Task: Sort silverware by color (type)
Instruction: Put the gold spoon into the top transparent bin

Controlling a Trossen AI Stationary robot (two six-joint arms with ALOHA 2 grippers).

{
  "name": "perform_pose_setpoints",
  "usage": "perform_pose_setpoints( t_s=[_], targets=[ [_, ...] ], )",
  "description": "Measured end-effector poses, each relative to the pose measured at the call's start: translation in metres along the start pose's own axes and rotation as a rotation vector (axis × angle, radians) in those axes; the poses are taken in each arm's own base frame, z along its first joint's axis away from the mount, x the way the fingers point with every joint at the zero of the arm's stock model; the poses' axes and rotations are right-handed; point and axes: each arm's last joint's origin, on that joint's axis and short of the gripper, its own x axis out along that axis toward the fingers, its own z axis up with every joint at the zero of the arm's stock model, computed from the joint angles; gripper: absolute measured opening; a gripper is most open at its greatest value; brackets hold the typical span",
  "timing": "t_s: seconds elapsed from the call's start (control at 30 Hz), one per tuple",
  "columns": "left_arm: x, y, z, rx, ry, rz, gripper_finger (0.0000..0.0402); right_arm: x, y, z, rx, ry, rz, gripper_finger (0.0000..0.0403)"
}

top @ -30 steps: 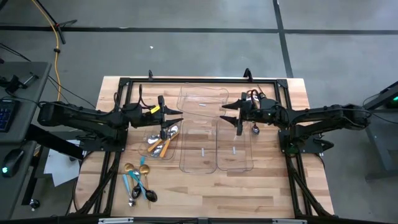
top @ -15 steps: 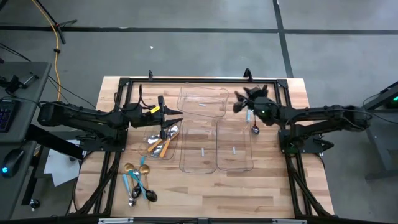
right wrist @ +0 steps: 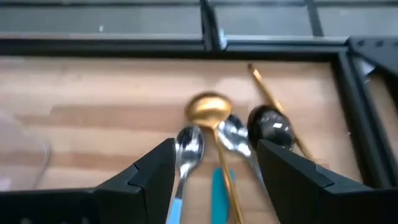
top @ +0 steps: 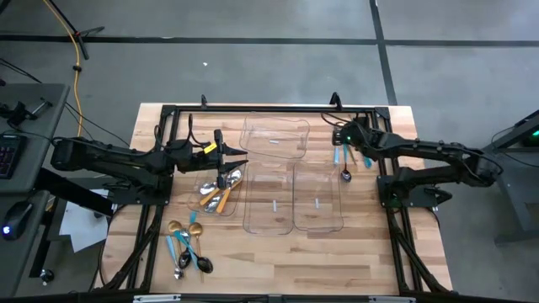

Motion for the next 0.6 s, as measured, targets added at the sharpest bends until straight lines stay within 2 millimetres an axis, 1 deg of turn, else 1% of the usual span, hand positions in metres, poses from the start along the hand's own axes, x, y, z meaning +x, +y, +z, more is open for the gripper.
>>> perform_pose_setpoints(
  t_s=[0.2,0.37,0.6],
  targets=[
    [0.000,0.000,0.000,0.000,0.000,0.000,0.0104,0.018,0.000,-0.007,-0.072,0.078,-0.060,0.0210],
    [0.000,0.000,0.000,0.000,0.000,0.000,0.0104,0.033,-0.001,-0.008,-0.073,0.164,-0.034,0.0210],
    [0.000,0.000,0.000,0.000,0.000,0.000,0.0104,0.047,-0.005,-0.010,-0.070,0.197,-0.083,0.0210]
  ],
)
